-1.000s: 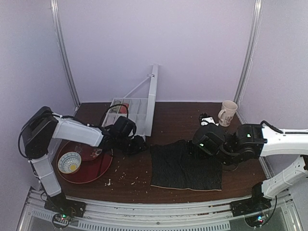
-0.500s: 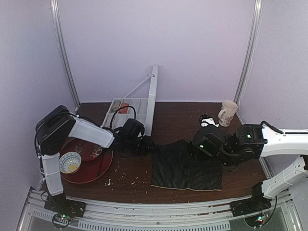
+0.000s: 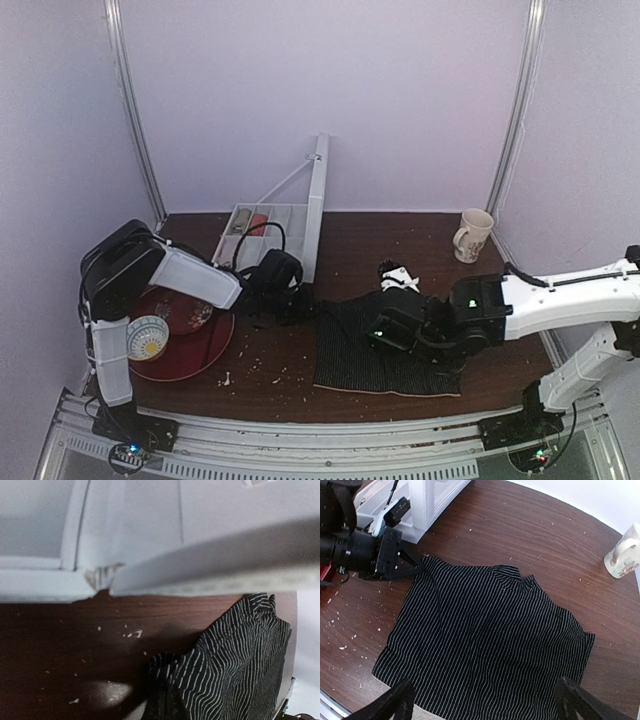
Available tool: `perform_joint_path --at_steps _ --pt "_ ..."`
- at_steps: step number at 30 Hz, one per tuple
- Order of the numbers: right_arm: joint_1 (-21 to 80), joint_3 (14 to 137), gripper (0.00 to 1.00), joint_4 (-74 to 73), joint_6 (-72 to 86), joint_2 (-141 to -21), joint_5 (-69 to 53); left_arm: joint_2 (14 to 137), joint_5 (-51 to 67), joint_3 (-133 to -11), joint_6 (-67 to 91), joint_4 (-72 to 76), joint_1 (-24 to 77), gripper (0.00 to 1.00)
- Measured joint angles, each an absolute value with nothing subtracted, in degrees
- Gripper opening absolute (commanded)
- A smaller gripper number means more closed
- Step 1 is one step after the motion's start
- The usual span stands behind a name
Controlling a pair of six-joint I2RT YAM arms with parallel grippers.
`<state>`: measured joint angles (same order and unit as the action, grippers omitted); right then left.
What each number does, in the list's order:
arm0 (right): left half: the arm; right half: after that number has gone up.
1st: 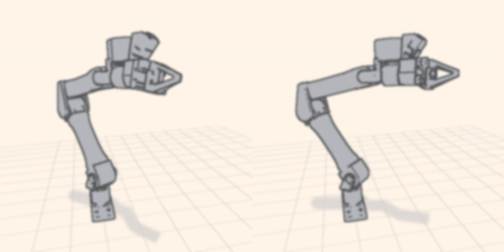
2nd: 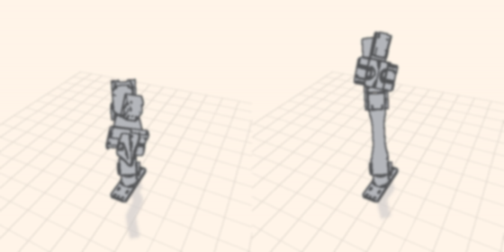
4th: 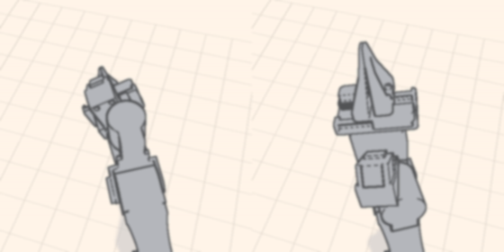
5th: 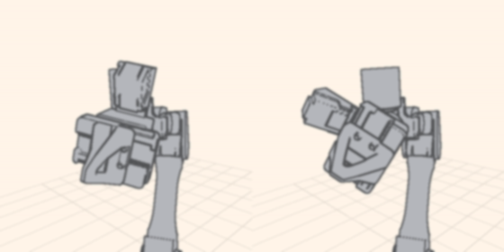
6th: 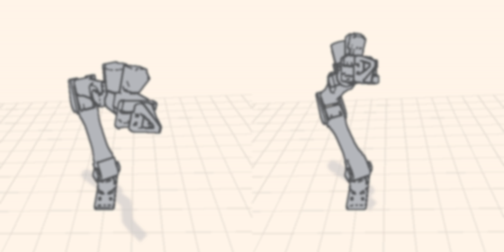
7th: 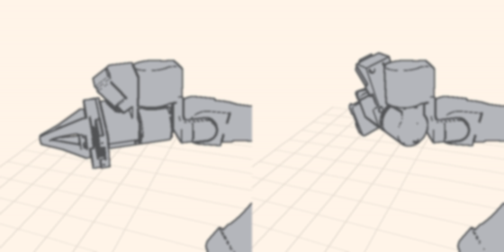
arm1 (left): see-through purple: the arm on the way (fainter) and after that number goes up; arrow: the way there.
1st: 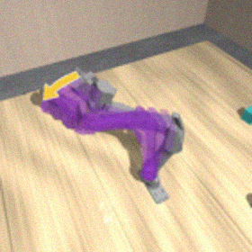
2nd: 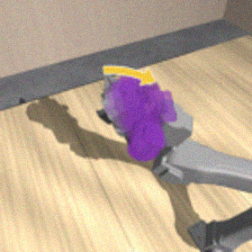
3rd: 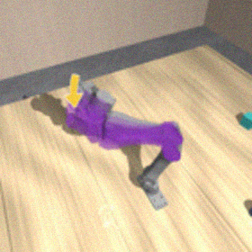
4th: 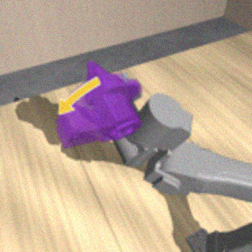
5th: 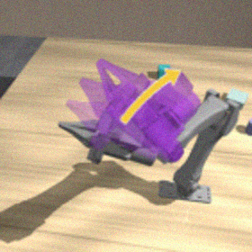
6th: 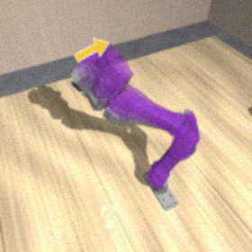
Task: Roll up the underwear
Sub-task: Pick up the underwear from the center of the board.
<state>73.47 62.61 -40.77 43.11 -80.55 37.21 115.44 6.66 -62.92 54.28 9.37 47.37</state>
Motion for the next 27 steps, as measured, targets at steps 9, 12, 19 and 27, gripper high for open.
perform_joint_path --at_steps 9,12,19,27 --pt "78.67 68.25 0.71 -34.81 37.58 -92.18 34.46 111.13 6.55 -57.54 53.76 9.5 47.37 0.0" --pt "80.03 69.8 0.66 -32.36 36.91 -96.75 33.26 109.75 6.83 -56.36 52.86 9.45 47.37 0.0" --pt "83.37 75.22 0.49 -27.97 35.97 -109.69 31.35 107.24 8.21 -53.56 49.78 9.45 47.35 0.0" --pt "84.97 79.07 0.43 -26.5 37.36 -116.66 29.89 106.39 9.69 -50.83 47.97 10.33 47.18 0.0"
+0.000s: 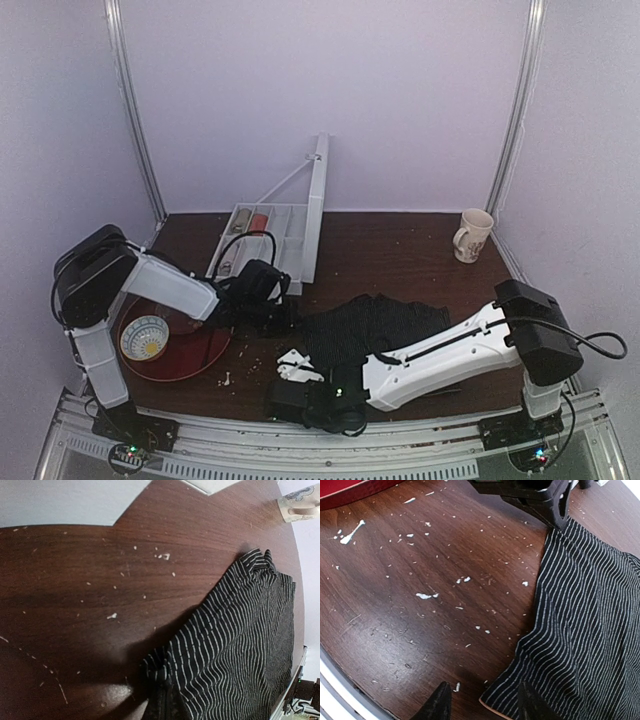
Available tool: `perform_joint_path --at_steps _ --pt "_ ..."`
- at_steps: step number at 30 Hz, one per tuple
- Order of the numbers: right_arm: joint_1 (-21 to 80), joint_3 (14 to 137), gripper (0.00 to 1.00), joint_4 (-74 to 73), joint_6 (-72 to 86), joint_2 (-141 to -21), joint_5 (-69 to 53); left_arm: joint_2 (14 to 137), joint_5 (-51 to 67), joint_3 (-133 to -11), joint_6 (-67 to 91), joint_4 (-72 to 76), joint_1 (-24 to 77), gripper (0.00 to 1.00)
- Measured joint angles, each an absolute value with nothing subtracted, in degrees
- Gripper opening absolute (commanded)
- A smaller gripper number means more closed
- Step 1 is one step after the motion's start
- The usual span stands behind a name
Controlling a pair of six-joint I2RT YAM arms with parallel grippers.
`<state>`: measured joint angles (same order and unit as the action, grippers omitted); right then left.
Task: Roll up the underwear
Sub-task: Pick up the underwear from the center of the board.
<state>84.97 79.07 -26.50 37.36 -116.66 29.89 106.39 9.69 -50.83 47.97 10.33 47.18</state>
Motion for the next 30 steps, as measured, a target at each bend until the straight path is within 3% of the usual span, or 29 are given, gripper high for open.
perform_joint_path --at_steps 5,12,19,21,24,28,30 --pt "85.25 79.81 0.45 -26.94 39.68 -117.78 29.58 106.28 10.15 -49.67 47.97 11.53 46.96 0.0" --pt "85.95 79.5 0.34 -28.21 43.03 -117.8 29.71 105.49 10.31 -48.97 47.99 12.64 46.92 0.0" --pt "86.0 78.89 0.32 -28.47 45.54 -117.91 29.43 105.45 10.41 -48.95 48.01 13.52 46.92 0.0" --pt "86.0 78.48 0.3 -28.47 45.93 -118.1 29.32 105.45 10.52 -48.95 48.01 13.52 46.87 0.0" --pt "86.0 78.37 0.18 -28.16 46.48 -119.07 29.36 105.45 10.68 -48.95 48.03 13.56 46.81 0.0" --pt "86.0 78.39 0.18 -27.59 47.22 -119.26 29.56 105.45 10.81 -48.95 48.07 13.63 46.81 0.0" --pt "86.0 78.39 0.08 -27.55 47.46 -119.26 29.52 105.43 10.9 -48.95 48.23 13.65 46.81 0.0"
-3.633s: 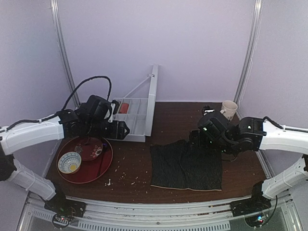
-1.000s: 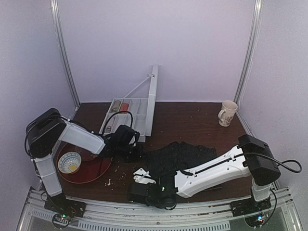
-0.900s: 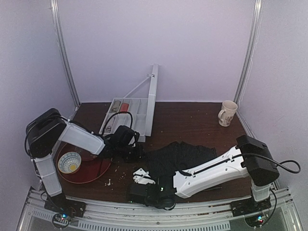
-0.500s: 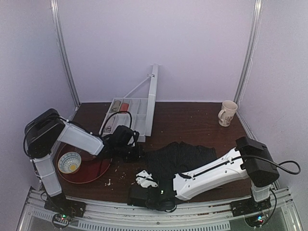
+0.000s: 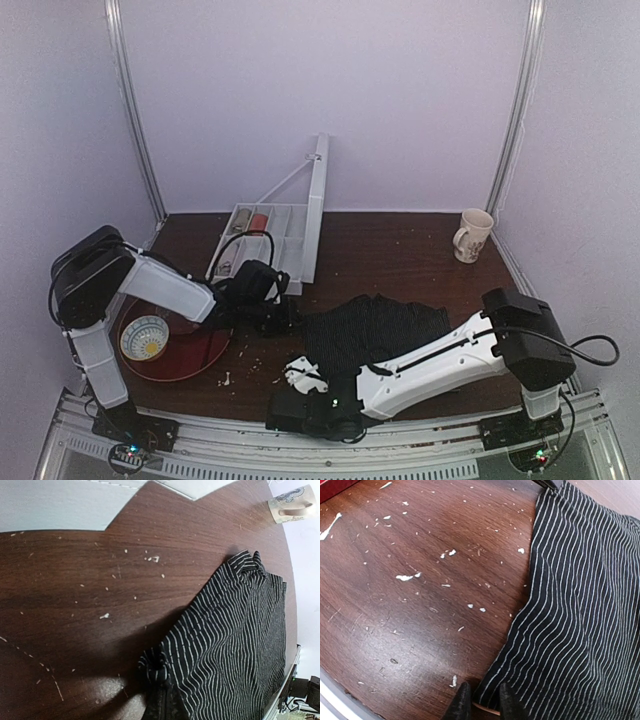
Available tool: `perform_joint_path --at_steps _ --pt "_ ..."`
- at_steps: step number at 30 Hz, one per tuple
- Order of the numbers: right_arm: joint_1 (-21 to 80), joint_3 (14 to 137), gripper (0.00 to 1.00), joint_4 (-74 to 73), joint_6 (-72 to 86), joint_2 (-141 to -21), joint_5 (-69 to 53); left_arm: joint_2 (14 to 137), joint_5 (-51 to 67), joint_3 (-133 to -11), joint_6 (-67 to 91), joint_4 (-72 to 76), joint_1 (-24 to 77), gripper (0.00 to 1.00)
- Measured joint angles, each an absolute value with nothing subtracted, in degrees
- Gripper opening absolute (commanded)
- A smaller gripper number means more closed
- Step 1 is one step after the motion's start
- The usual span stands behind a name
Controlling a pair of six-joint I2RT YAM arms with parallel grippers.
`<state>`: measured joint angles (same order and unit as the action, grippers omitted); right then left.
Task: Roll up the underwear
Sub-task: Pick up the underwear from the center of the board.
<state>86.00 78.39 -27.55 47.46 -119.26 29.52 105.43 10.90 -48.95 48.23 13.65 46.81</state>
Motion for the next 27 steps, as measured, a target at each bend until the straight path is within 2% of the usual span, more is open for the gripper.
perform_joint_path --at_steps 1,2,13,20,27 --pt "86.0 78.37 0.0 -27.51 47.51 -119.26 29.54 105.43 10.92 -48.95 48.27 13.63 46.81 0.0" --pt "86.0 78.37 0.0 -27.53 47.51 -119.26 29.56 105.43 10.94 -48.95 48.29 13.65 46.81 0.0" --pt "86.0 78.43 0.0 -28.77 46.5 -118.69 30.11 103.15 11.97 -48.73 49.36 12.99 46.52 0.0" --pt "86.0 80.44 0.0 -32.18 41.69 -112.36 29.87 93.84 12.4 -49.84 49.08 6.26 45.95 0.0" --pt "86.0 90.61 0.0 -34.15 35.59 -108.33 28.25 83.53 11.51 -54.65 47.53 -3.33 44.91 0.0"
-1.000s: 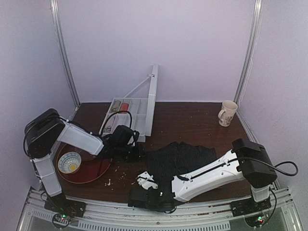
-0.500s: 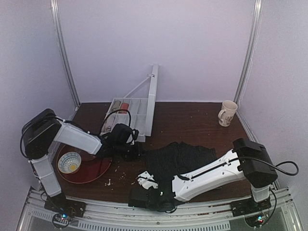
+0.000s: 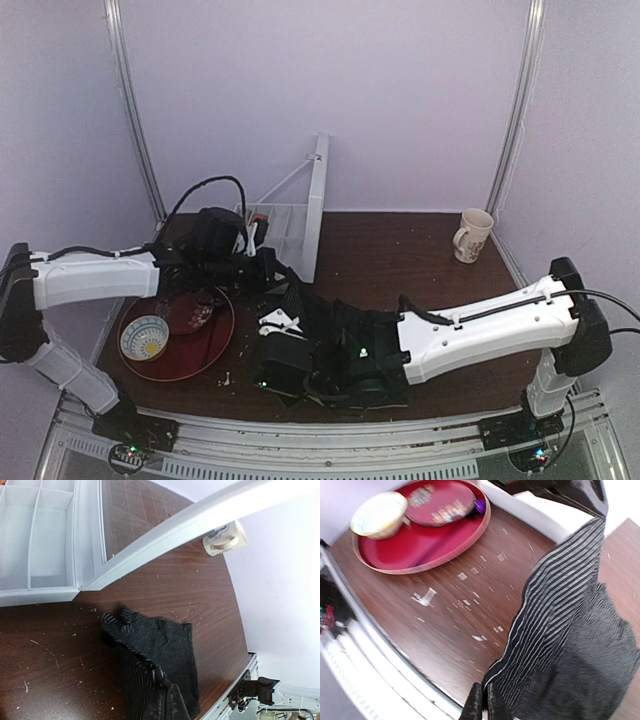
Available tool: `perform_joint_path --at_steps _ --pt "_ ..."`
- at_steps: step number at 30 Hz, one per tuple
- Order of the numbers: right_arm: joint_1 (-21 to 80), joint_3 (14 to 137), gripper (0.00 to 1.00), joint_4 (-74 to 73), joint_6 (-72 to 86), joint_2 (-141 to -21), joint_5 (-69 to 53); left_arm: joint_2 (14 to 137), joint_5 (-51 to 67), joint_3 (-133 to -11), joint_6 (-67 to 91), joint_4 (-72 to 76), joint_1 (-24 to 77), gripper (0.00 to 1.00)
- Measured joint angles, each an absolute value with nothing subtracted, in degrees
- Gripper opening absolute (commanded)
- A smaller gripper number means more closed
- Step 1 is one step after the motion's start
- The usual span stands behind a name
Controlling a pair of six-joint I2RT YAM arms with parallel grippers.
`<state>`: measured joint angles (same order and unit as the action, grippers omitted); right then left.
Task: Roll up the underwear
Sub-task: Pick up the underwear from the center of the board, then place the underwear at the center of the board.
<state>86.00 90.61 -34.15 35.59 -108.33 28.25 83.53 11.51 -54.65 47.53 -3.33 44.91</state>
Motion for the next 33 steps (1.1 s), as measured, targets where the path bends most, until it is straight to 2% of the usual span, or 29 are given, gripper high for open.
perform_joint_path --at_steps 10,16,18,23,27,33 --pt "86.11 107.7 0.0 -37.06 26.81 -109.08 24.73 69.78 8.08 -61.71 46.04 -19.86 40.34 0.0" --pt "86.11 109.08 0.0 -35.88 24.23 -108.29 23.75 67.37 7.7 -70.63 44.97 -24.18 39.94 0.0" --pt "86.08 106.54 0.0 -34.41 24.25 -106.65 23.77 68.03 8.23 -72.82 44.95 -24.34 40.01 0.0" --pt "86.08 91.13 0.0 -28.86 27.31 -96.23 25.08 74.24 9.08 -75.77 45.08 -23.49 42.13 0.0" --pt "86.11 77.49 0.0 -25.17 32.23 -86.0 27.24 82.54 9.43 -76.66 45.84 -21.89 45.3 0.0" --pt "86.11 64.86 0.0 -24.56 39.99 -74.59 30.68 96.29 10.17 -82.46 46.74 -18.41 51.42 0.0"
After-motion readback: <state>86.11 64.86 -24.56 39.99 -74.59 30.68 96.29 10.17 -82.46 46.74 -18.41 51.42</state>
